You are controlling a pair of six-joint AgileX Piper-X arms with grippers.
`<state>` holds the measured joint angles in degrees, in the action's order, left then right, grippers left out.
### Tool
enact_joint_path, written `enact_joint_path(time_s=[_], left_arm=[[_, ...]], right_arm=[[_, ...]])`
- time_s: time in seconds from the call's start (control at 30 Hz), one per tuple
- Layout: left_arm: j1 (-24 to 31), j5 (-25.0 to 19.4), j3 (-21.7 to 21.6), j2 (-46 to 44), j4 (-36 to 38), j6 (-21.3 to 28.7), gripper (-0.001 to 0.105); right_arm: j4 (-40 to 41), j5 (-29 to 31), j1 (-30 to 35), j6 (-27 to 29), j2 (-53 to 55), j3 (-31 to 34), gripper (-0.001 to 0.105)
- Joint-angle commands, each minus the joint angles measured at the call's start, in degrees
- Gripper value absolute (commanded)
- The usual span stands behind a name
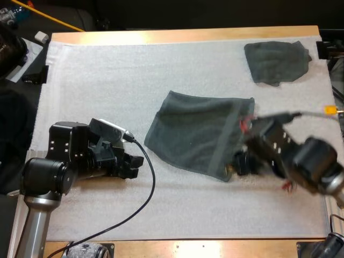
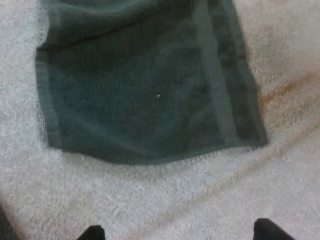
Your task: Pick towel from pile, fold and stack
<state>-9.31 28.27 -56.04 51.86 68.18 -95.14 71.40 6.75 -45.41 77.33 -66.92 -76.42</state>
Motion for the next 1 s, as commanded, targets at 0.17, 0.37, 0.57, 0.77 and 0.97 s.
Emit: enact_joint_path(time_s=[0.17,0.37,0.57,0.77,0.97], left_arm=[[-0.48,0.41,-0.19,-1.75,0.31,-0.05,0.058],[-0.34,1.15,-0.27,-1.22,0.46,-0.13,0.058],[-0.23,1.83,0.00,-0.95,0.47,-0.12,0.058],[-0.21,2.34,1.40,-0.83,0.28,-0.12,0.058],[-0.12,2.60,1.68,-0.94,0.25,-0.12,0.058]], right_arm=[[-7.48,0.21,-7.10,-14.14,4.67,20.26,0.055],[-22.54,-4.87,-5.64,-21.93,4.10,32.12,0.055],[-28.13,-6.91,-4.00,-25.55,4.34,35.18,0.053],[-40.22,-6.46,-3.95,-33.29,4.25,40.83,0.051],[-47.15,-8.47,0.30,-36.04,1.31,42.87,0.047]])
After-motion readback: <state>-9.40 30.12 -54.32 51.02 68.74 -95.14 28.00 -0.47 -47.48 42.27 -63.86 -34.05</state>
